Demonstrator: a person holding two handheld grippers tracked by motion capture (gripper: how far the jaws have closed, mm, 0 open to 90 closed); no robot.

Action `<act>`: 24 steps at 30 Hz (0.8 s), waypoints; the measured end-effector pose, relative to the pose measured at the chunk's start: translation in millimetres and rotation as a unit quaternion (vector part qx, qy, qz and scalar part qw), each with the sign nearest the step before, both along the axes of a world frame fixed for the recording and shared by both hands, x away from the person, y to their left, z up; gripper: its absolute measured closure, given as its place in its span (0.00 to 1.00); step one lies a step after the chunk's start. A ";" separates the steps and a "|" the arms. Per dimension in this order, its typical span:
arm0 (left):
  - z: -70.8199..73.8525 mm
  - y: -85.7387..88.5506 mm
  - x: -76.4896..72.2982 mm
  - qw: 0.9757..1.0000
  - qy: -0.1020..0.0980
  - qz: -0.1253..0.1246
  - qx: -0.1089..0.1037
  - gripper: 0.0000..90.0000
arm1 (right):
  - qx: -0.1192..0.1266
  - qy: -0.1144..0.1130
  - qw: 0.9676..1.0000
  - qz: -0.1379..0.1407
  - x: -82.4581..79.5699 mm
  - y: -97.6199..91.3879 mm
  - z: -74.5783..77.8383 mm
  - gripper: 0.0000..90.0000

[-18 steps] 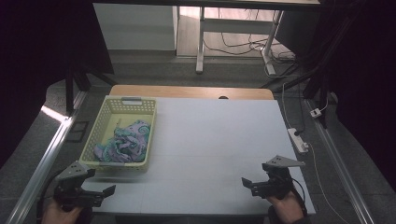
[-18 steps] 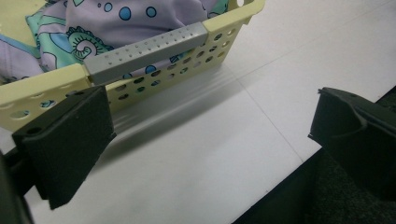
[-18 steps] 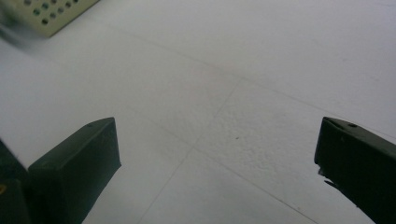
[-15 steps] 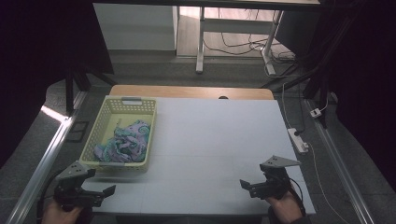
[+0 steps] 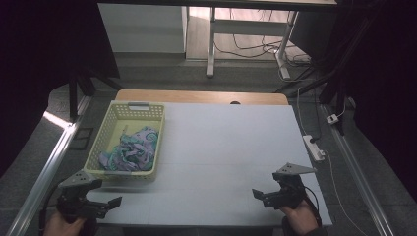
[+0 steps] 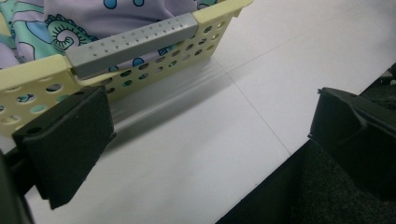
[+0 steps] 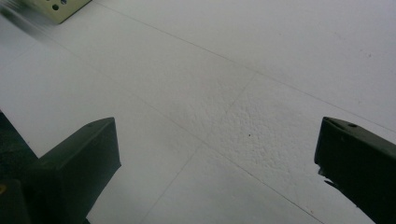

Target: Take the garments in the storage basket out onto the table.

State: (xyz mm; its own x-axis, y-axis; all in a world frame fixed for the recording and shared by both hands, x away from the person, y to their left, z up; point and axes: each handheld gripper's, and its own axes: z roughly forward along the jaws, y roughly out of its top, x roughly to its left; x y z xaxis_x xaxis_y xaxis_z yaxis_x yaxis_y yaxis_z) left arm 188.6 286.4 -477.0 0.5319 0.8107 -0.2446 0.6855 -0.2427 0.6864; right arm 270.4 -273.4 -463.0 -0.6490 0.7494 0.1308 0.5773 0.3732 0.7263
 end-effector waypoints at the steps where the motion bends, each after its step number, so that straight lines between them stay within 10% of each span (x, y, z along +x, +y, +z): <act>1: 0.2 0.1 -0.1 1.000 -0.002 -0.001 -0.002 0.00 | 0.001 0.000 1.000 -0.001 0.1 -0.3 0.0 0.00; 24: 12.4 -3.0 3.5 0.999 -0.047 -0.008 -0.018 0.00 | -0.011 0.008 1.000 0.001 1.3 2.2 -1.0 0.00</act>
State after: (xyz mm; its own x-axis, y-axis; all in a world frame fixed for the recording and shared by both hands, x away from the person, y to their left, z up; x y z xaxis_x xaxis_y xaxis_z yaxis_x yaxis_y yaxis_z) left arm 192.1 283.5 -464.6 0.5673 0.7930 -0.2221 0.6135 -0.2271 0.7564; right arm 271.7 -271.1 -464.0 -0.6485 0.7508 0.1252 0.5878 0.3895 0.7091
